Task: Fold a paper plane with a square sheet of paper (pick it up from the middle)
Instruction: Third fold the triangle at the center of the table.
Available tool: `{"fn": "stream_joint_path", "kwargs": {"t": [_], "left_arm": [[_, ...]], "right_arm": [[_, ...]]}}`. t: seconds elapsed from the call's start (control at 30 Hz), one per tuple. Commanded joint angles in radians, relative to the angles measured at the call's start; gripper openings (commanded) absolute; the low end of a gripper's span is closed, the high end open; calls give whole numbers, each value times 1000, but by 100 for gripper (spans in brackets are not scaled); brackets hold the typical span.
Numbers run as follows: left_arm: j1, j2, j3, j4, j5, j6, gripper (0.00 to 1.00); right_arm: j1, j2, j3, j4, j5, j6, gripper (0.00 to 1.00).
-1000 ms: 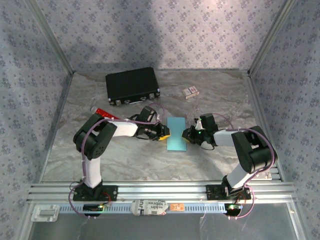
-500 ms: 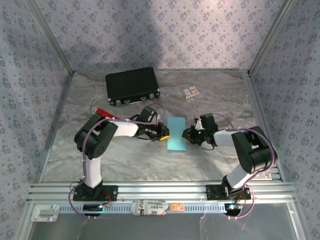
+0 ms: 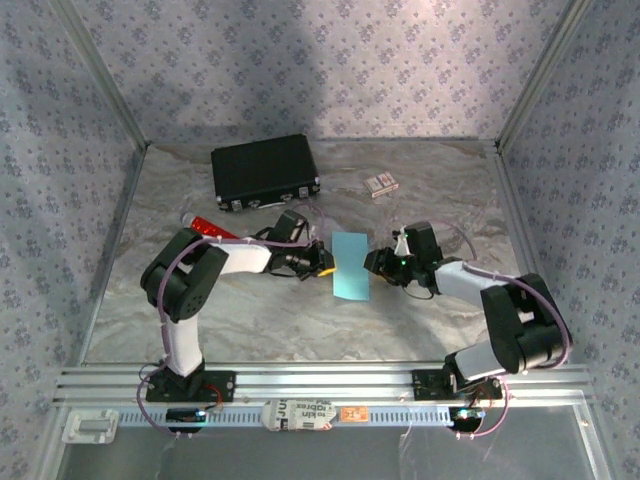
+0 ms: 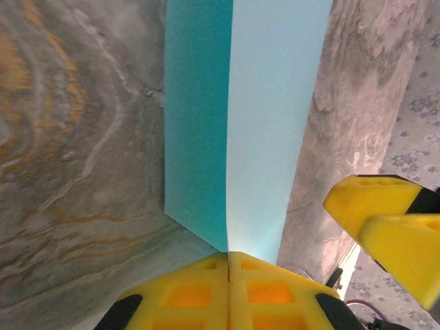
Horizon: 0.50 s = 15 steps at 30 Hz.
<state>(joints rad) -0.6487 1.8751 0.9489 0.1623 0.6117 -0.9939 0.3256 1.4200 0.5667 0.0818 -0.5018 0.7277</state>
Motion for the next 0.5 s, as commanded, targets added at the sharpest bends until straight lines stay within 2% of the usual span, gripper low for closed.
{"fn": "stream_joint_path", "kwargs": {"t": [0.0,0.2,0.3,0.47], "left_arm": [[18,-55,-30,13,22,-9,7],[39,-74,-59,0,37,-9,7],[41,-76,-59,-4,42,-11,7],[44,-75,-55,-11,46,-17,7]], "right_arm": [[19,-61,36,-115,57,-90,54],[117,-146,60,-155,183,-231,56],[224,-193,34,-105,318,-343,57],[435,-254,-71,58,462,-670,59]]}}
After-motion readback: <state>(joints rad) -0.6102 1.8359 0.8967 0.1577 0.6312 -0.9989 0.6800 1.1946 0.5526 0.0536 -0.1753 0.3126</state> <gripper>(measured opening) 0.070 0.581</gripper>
